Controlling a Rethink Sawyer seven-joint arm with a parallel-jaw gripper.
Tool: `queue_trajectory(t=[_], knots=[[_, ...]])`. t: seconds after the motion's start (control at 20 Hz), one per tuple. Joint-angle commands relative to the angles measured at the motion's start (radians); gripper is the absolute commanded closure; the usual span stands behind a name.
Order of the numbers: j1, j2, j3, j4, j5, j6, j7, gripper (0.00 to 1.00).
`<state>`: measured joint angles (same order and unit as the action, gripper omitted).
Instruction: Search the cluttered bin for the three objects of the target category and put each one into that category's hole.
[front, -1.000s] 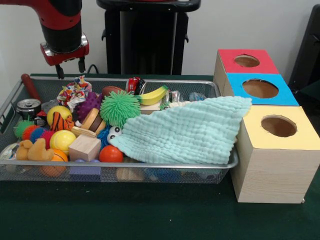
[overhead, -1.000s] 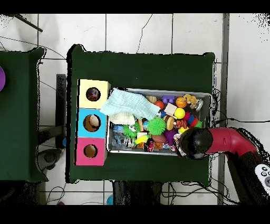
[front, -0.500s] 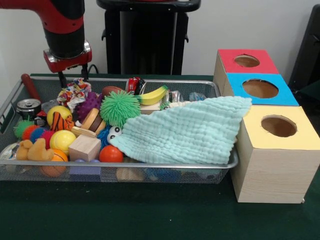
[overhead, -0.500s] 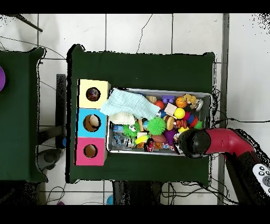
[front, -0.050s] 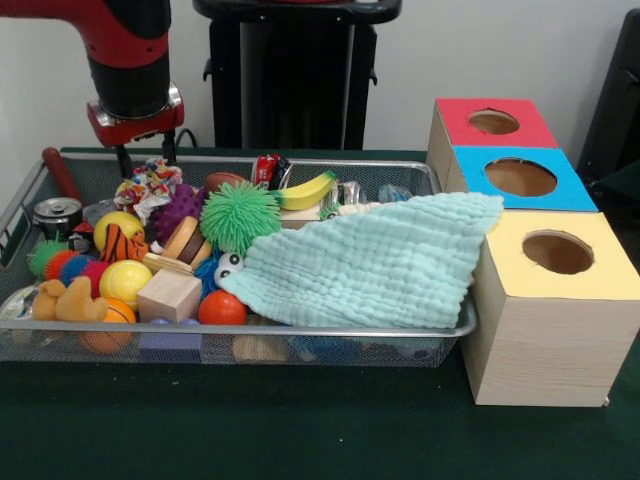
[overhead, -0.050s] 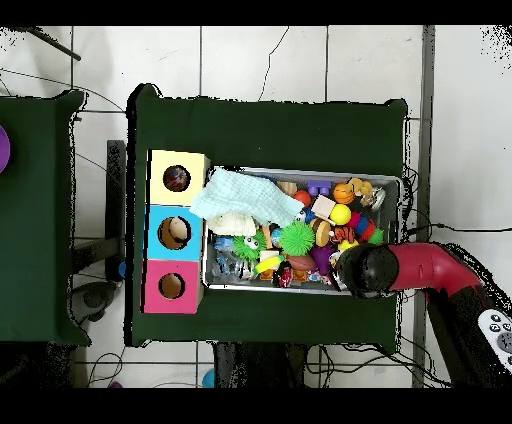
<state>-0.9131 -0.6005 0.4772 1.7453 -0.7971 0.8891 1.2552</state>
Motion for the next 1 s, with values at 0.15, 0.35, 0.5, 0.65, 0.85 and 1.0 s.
queue_trajectory(t=[0.15,0.35,0.5,0.65,0.85,1.0], knots=[[0.032,0.064,0.032,-0.01,-0.102,-0.081,-0.141,0.0],[0.03,0.105,0.036,-0.038,-0.11,-0.097,-0.14,0.0],[0.028,0.126,0.037,-0.052,-0.128,-0.126,-0.132,0.0],[0.033,0.116,0.032,-0.049,-0.139,-0.125,-0.126,0.0],[0.045,0.11,0.023,-0.051,-0.15,-0.123,-0.116,0.0],[0.065,0.113,0.012,-0.058,-0.161,-0.118,-0.102,0.0]])
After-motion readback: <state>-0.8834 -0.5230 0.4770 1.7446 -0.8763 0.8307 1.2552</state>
